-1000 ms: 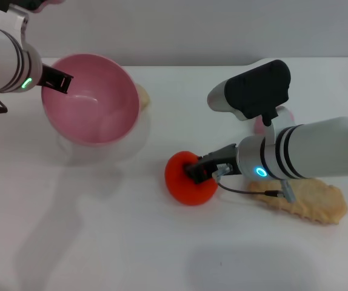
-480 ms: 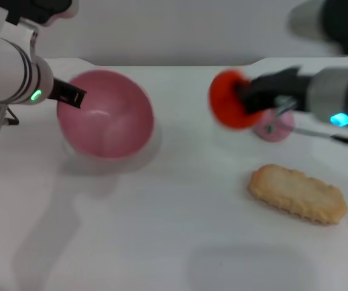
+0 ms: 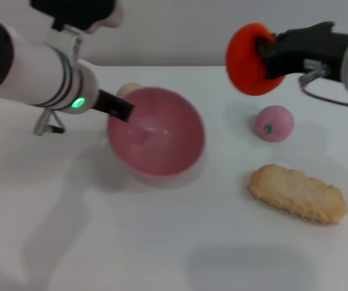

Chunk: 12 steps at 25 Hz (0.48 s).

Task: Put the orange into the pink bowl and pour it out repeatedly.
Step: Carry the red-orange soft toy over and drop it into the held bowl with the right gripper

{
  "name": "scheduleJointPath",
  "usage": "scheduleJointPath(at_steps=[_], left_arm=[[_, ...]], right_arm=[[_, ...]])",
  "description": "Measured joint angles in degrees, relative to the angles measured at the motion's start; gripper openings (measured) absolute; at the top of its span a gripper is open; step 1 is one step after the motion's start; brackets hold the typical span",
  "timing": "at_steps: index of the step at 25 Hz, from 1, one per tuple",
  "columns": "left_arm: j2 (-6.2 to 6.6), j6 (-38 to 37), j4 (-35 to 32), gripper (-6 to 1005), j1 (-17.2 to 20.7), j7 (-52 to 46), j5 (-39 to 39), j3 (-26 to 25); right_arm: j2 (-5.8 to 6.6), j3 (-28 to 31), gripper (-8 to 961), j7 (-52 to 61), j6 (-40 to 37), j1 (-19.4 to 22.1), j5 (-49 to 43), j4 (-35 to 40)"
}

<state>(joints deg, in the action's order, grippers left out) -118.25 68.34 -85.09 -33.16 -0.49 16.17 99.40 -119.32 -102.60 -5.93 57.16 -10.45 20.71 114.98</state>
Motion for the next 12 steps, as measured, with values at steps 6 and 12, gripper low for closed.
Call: scheduleJointPath(at_steps=[6,12], left_arm=[[-0.06,-1.29,1.58,79,-2.25,0.02,3.66,0.97],[-0.03,-3.17,2.62,80,-3.24,0.50,6.05,1.09]], right_arm=[[0.20,-2.70,39,0.39,-2.38,-1.74,1.41,-4.46],[0.45,-4.18,39,-0.15,-5.52,-4.30,5.73,-10.85]])
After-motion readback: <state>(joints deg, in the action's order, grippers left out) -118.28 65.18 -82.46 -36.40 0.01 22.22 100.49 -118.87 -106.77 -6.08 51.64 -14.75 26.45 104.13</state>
